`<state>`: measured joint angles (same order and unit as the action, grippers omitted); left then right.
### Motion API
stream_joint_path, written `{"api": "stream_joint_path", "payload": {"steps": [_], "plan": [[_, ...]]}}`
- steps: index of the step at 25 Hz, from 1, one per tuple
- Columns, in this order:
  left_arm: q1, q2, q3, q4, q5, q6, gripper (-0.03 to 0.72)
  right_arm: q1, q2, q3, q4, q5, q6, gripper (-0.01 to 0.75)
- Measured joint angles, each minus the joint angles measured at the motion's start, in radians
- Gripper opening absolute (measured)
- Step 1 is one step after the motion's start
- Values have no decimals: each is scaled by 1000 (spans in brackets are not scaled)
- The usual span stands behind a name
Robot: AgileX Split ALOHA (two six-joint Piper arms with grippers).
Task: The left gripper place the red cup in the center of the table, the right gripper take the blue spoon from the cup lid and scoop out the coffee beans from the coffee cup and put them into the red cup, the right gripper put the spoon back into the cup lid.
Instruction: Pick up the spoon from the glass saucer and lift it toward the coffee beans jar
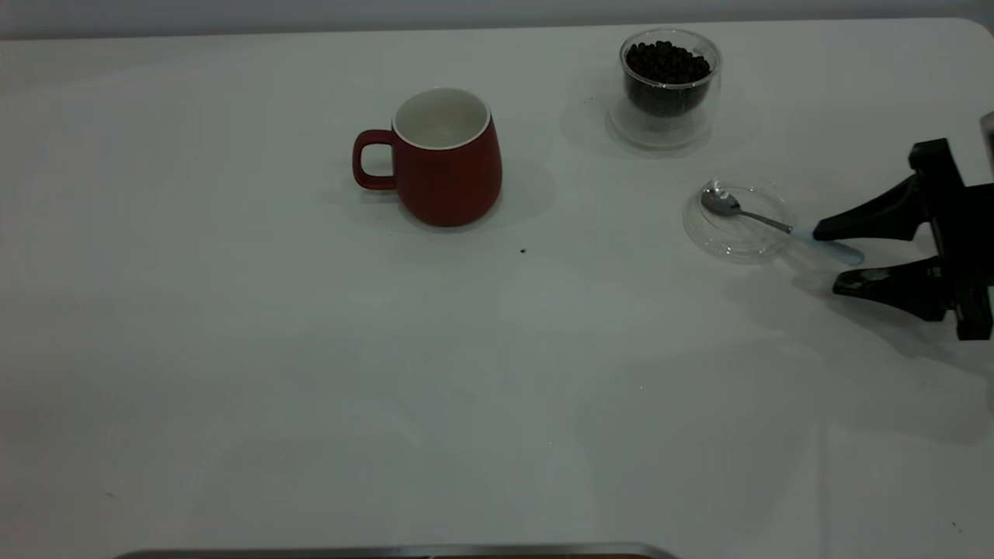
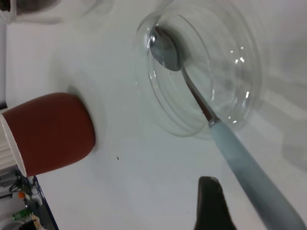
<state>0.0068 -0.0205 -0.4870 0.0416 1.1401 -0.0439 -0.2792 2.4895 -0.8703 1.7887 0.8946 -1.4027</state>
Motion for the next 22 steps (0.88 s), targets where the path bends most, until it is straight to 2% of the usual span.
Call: {"api": "stream_joint_path", "payload": {"steps": [4,9,19,22], "plan": [[0,0,0,0,-1,-1,587,10,3,-7,0,4,10,511],[0,0,0,0,-1,-1,587,10,3,-7,0,3,15,458],[0,0,0,0,-1,-1,587,10,3,-7,0,2,15,219],[0,0,0,0,-1,-1,587,10,3,-8,0,16,13,186]]}}
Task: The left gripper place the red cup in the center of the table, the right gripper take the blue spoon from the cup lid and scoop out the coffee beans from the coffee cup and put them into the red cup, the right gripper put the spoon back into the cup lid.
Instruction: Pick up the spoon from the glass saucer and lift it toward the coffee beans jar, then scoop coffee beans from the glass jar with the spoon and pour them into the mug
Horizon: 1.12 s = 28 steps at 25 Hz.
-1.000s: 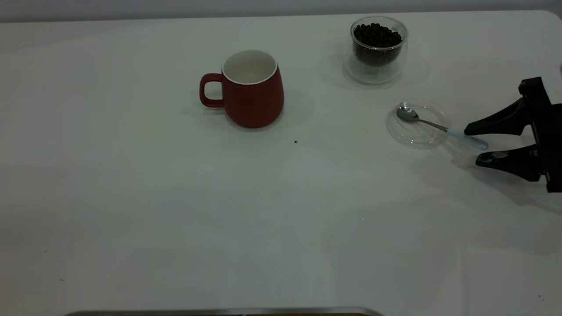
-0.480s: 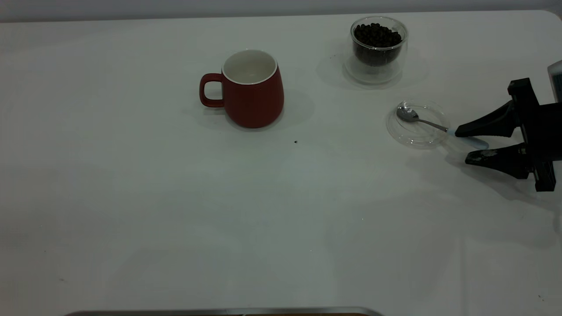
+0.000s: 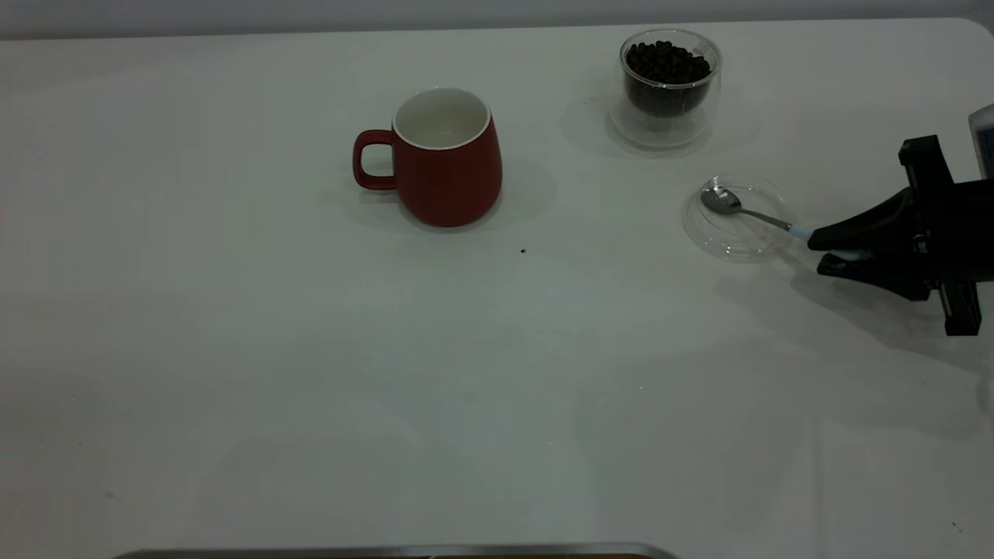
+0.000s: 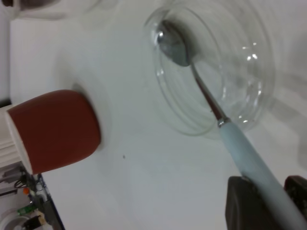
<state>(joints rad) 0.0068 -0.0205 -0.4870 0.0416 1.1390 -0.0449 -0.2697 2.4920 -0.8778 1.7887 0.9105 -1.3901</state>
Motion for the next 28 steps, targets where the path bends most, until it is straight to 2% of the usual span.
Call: {"api": "stream_joint_path", "payload": {"steps": [7,12,22,28], "plan": [[0,0,0,0,0,0,587,0,-1,0,-1,48,-8,121],[0,0,0,0,0,0,587,0,-7,0,-18,59,-8,117],[0,0,0,0,0,0,587,0,-191,115,-52,-47,-15,113],[0,0,0,0,0,0,587,0,-305,185,-56,-50,-40,113]]}}
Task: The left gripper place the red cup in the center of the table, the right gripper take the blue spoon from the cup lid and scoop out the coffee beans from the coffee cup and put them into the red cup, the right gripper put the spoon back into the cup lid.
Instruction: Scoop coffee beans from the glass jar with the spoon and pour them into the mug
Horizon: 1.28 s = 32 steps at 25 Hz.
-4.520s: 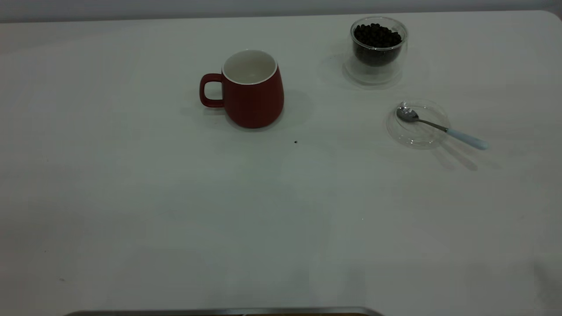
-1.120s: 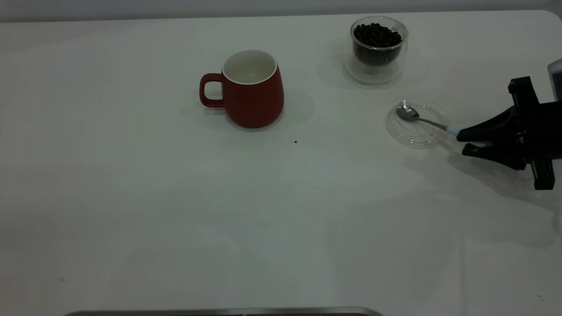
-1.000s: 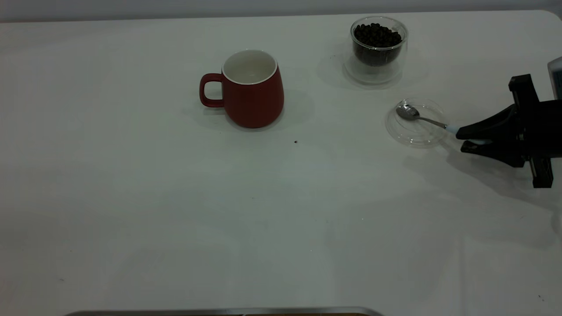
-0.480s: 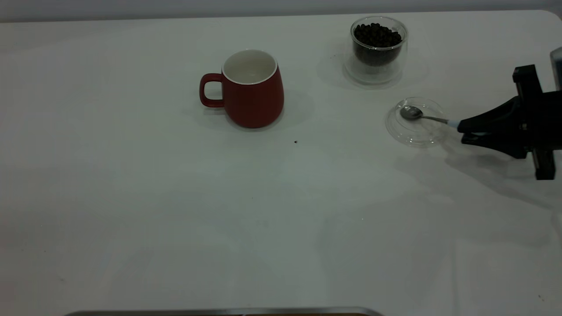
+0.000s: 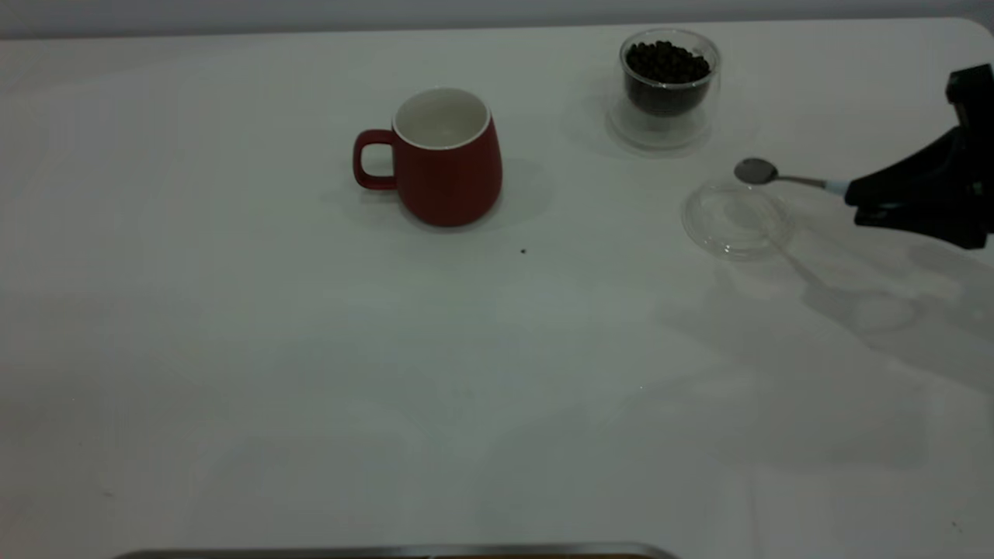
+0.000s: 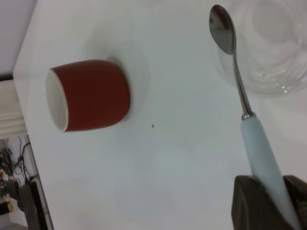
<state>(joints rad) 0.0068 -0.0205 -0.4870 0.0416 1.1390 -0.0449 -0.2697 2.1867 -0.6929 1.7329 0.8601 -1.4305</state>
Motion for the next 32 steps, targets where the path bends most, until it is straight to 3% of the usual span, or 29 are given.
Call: {"api": "stream_joint_path", "payload": {"steps": [6,14,32], "plan": [[0,0,0,0,0,0,587,9,-52,17,35,43,-85,113],[0,0,0,0,0,0,587,81,-52,-124,40,42,-90,113],[0,0,0,0,0,1,587,176,88,-399,11,-118,43,113]]}}
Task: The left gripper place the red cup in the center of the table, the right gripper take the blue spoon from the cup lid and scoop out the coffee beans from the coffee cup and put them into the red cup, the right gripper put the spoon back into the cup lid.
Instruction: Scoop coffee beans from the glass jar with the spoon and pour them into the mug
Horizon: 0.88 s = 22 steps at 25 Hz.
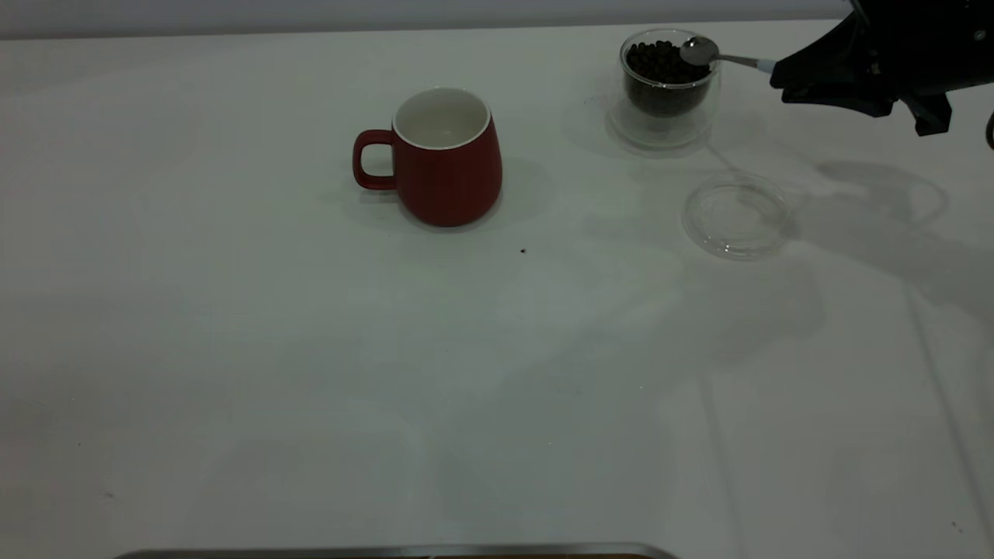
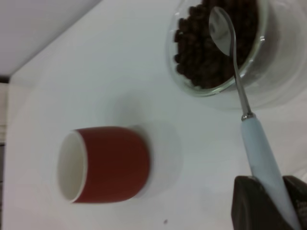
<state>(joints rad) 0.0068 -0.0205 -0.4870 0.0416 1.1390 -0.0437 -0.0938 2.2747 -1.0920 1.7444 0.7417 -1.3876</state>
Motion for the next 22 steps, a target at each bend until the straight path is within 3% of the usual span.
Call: {"api": "stream_joint_path", "payload": {"steps": [13,22], "plan": [[0,0,0,0,0,0,587,55,33,-73,-28,-117,4,113],[0,0,0,0,0,0,587,73,39,-73,-44,-113,63,113]]}}
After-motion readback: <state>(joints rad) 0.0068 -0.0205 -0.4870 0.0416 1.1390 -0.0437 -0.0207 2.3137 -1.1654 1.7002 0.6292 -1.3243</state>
